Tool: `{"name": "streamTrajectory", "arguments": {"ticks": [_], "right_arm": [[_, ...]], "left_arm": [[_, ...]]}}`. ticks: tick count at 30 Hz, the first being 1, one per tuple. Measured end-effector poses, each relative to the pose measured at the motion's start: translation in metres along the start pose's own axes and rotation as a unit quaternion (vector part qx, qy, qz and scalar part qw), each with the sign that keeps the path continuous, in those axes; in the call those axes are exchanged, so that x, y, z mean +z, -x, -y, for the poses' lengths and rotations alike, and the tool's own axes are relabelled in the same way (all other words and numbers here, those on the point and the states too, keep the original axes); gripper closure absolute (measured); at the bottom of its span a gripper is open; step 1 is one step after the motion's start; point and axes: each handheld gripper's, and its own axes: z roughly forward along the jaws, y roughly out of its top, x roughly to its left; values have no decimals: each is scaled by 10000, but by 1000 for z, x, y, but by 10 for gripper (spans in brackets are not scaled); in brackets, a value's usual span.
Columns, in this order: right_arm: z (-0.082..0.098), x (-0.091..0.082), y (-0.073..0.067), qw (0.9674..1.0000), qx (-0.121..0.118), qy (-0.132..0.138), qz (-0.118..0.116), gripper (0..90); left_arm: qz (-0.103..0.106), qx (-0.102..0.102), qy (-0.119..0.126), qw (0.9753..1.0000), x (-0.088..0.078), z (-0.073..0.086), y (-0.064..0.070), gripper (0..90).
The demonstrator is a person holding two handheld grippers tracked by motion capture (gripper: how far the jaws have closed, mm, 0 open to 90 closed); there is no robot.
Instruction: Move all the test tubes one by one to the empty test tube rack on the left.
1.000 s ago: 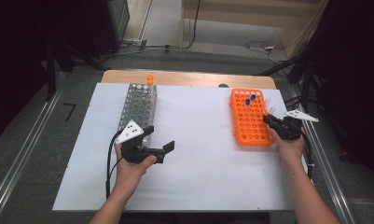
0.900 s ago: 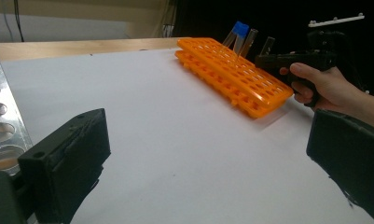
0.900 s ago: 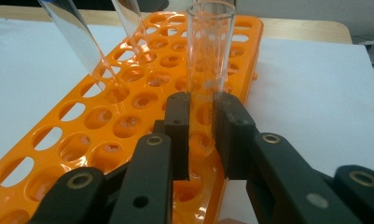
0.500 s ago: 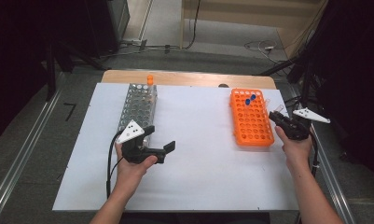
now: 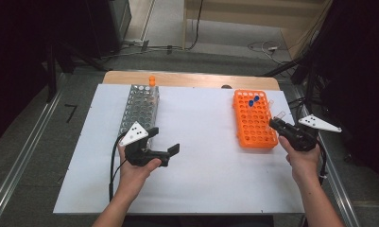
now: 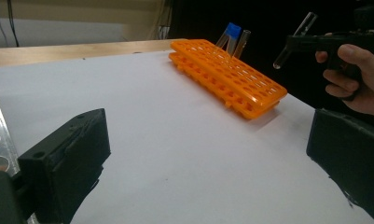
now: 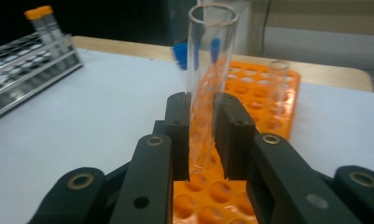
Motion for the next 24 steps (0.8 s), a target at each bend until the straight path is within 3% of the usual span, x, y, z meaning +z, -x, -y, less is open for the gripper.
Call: {"name": "streamTrajectory", "arguments": {"ticks": [14,24], "right_arm": [[20,0,-62,9955,-311,-182,-875,739],[27,8,-99,9877,-564,-319,-1421,739]], "left_arm": [[180,176,-52,9997,3,-2,11,5],[480,348,-131,9982,10,-1,26,78]]}}
